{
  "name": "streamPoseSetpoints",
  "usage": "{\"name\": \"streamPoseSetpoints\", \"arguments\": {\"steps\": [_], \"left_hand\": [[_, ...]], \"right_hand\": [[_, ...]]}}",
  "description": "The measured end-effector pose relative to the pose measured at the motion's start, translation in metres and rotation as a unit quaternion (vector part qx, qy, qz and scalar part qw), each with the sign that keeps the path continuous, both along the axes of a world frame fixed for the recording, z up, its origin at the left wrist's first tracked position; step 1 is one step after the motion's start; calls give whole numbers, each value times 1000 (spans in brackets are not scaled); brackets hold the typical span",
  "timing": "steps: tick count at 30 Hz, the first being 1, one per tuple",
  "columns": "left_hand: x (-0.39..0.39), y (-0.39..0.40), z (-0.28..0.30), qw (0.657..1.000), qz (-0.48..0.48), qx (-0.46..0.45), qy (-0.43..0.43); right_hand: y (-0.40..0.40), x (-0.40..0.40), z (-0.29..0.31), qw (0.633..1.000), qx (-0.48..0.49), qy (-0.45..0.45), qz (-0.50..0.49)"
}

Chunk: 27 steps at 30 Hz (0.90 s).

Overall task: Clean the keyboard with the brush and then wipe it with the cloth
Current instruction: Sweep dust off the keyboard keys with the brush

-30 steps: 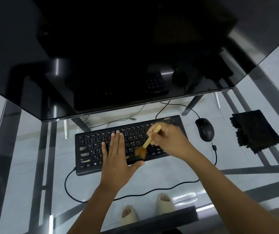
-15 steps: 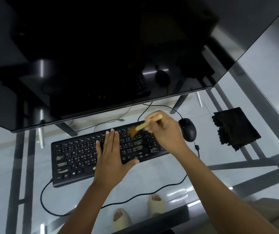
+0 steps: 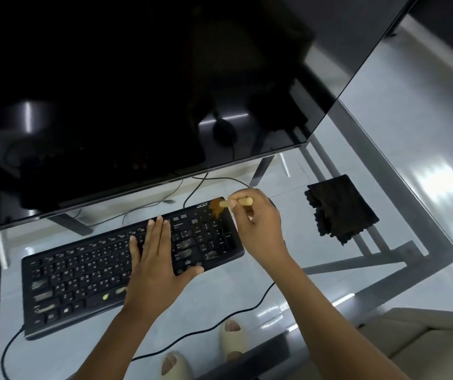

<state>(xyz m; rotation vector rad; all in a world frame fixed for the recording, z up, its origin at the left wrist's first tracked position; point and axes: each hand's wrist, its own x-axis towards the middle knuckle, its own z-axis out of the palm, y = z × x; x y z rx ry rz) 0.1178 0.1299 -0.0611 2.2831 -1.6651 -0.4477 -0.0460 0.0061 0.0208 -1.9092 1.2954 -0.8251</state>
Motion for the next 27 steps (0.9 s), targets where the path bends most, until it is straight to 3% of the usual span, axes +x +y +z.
{"name": "streamPoseSetpoints", "arguments": {"steps": [3, 7, 11, 13, 15, 17, 19, 21, 24, 27], "left_hand": [[0, 0, -1, 1000, -4, 6, -6], [-1, 0, 0, 1000, -6, 9, -7], [0, 0, 1, 1000, -5, 12, -7], [0, 0, 1, 1000, -6, 16, -8], [-1, 1, 2, 1000, -7, 16, -7], [0, 1, 2, 1000, -8, 15, -7], [1, 1, 2, 1000, -8, 13, -4], [1, 1, 2, 1000, -7, 12, -2], [0, 2, 2, 1000, -8, 10, -4], [1, 3, 1, 1000, -9, 8, -4]], "right_hand": [[1, -2, 2, 995, 70, 14, 65], [-5, -10, -2, 998, -45, 36, 2], [-5, -13, -1, 997, 63, 21, 29], [-4, -14, -3, 998, 19, 59, 27], [-6, -16, 0, 999, -34, 32, -12], [-7, -19, 2, 999, 27, -11, -18], [-7, -18, 2, 995, 94, 24, 22], [-6, -19, -2, 995, 58, 70, 30], [-6, -23, 2, 999, -8, 34, -11], [-5, -26, 6, 994, 104, 6, 24]]}}
